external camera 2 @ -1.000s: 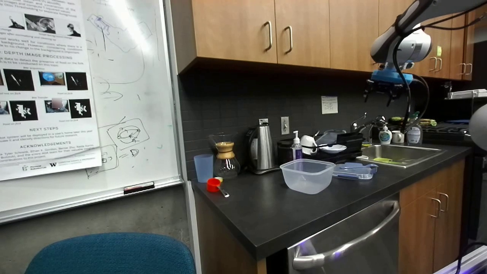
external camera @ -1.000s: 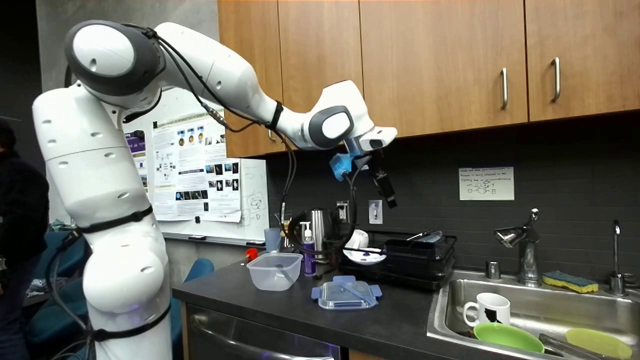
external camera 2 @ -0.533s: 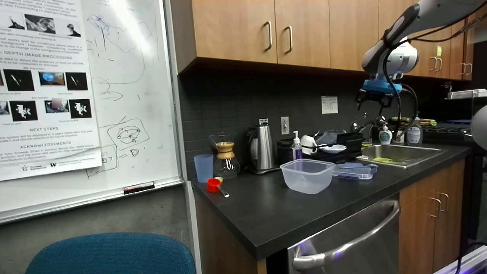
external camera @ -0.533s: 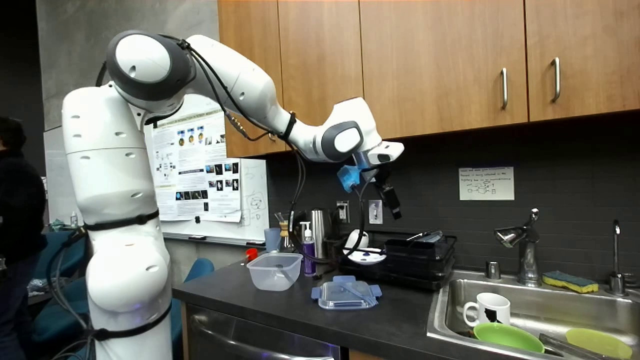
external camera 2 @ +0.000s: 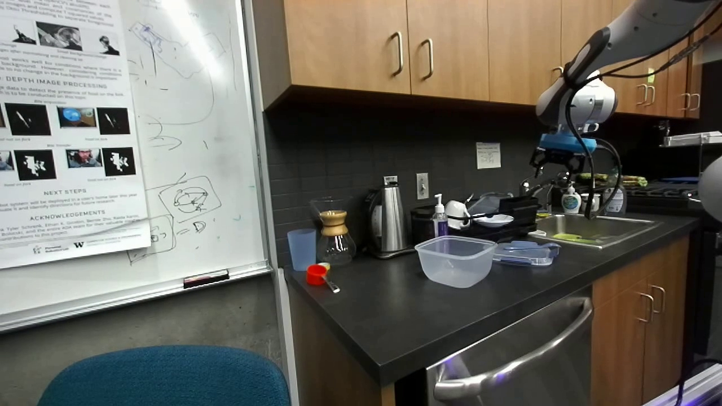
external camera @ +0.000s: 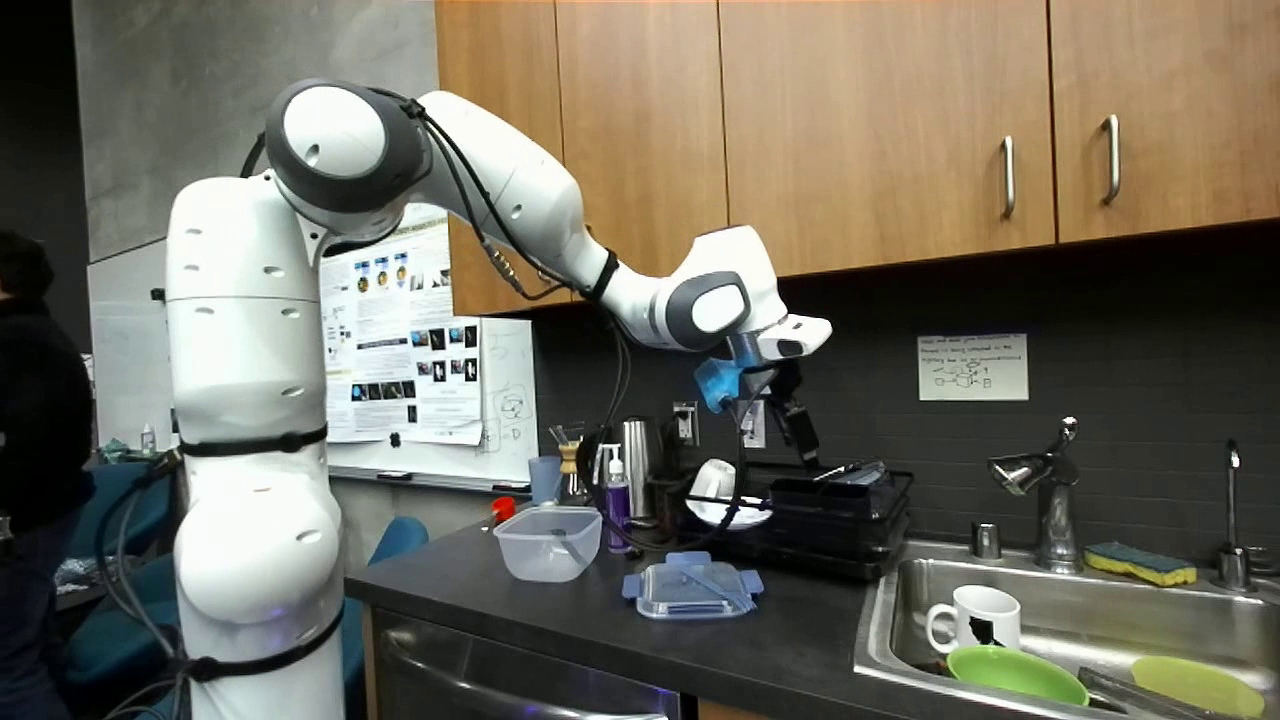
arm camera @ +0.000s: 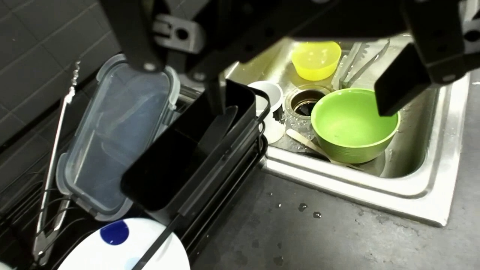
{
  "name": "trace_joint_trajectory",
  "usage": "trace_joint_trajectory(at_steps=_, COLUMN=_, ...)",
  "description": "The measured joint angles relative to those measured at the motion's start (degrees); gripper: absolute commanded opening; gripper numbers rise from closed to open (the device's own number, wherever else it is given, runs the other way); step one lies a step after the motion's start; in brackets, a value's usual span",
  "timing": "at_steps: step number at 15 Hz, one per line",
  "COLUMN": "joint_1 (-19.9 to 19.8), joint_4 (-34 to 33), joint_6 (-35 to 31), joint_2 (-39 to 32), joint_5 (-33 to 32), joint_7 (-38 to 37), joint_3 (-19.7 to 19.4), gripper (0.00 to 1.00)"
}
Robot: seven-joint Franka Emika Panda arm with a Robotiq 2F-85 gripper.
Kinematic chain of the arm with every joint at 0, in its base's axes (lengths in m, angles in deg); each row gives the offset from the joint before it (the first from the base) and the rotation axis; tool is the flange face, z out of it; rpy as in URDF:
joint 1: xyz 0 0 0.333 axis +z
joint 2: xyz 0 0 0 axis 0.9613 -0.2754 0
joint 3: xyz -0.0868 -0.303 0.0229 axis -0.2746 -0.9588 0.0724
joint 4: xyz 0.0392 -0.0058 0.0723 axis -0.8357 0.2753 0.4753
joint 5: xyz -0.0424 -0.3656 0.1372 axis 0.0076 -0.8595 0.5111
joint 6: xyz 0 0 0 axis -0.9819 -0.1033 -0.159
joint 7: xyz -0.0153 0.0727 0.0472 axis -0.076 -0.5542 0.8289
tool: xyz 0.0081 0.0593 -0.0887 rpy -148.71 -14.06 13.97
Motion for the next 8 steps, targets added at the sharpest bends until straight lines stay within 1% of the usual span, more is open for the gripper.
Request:
trace_joint_trajectory(at_steps=5, joint_1=0.25, joint_4=-1.63, joint_6=-3.26, joint_2=-3.05, joint_5=-0.34, joint_7=-2.21, joint_3=-1.21, gripper=1.0)
trace_joint_trajectory(at_steps=8, joint_1=1.28, joint_4=-3.34, joint_6=-4.75, joint_2=-5.26, joint_5=-2.23, joint_7=-5.14, joint_3=-1.49, gripper=1.0)
